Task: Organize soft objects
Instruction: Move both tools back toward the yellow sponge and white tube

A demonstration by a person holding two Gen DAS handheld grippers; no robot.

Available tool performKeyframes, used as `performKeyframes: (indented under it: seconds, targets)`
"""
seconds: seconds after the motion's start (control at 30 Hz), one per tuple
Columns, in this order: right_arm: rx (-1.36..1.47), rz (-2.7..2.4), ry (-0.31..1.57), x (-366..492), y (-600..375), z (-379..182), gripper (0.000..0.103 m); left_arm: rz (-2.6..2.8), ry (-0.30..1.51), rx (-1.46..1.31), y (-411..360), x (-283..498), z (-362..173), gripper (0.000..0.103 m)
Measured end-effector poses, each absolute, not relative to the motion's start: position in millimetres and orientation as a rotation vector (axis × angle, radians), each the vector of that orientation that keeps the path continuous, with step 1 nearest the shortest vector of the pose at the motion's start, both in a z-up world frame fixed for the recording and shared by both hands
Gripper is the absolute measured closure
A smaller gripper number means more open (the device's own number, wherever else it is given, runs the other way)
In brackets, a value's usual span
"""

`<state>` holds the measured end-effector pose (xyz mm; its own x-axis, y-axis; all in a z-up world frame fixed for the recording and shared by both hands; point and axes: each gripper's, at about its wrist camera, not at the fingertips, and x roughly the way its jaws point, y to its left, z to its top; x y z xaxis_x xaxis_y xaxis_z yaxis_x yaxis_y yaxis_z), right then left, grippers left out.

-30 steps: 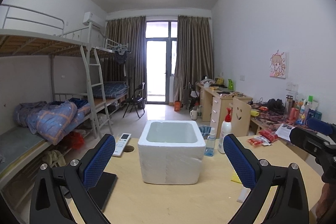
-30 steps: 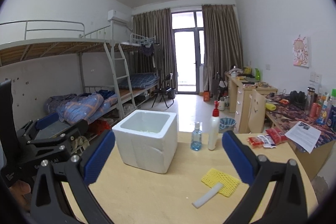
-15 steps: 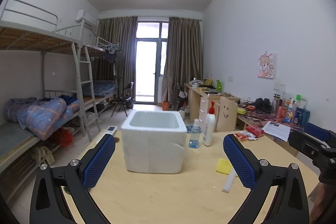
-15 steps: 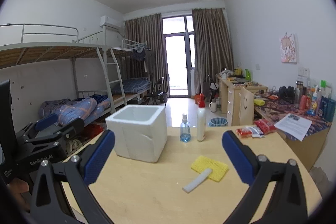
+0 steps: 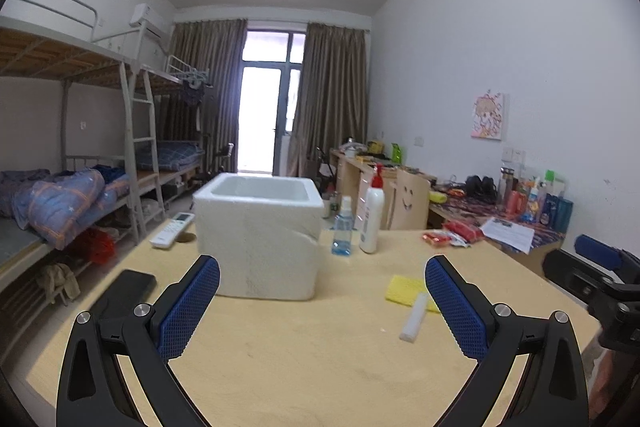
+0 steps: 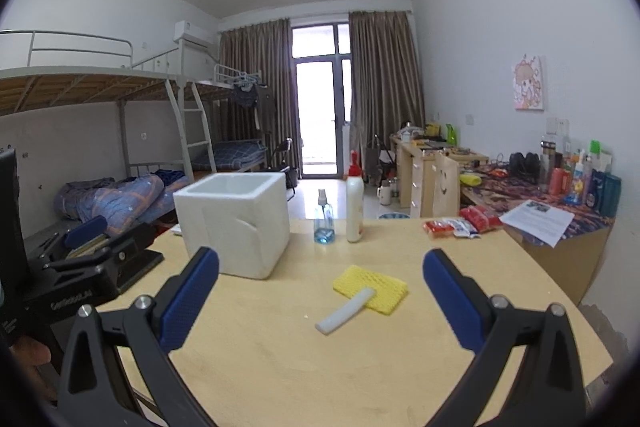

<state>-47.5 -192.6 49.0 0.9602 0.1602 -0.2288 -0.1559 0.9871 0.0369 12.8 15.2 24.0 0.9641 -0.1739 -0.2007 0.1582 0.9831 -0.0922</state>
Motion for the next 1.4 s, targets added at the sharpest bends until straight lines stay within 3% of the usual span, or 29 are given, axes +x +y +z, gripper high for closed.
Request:
performKeyframes:
  seconds: [0.93, 1.4]
  targets:
    - [0.063, 0.053, 0.330, -30, -239, 31, 0.000, -0.353, 0.369, 0.017, -71, 68, -10, 0.000]
    - [0.062, 0.101, 0.501, 22, -262, 12, 0.000, -0.422, 0.547, 0.045, -106, 125, -36, 0.000]
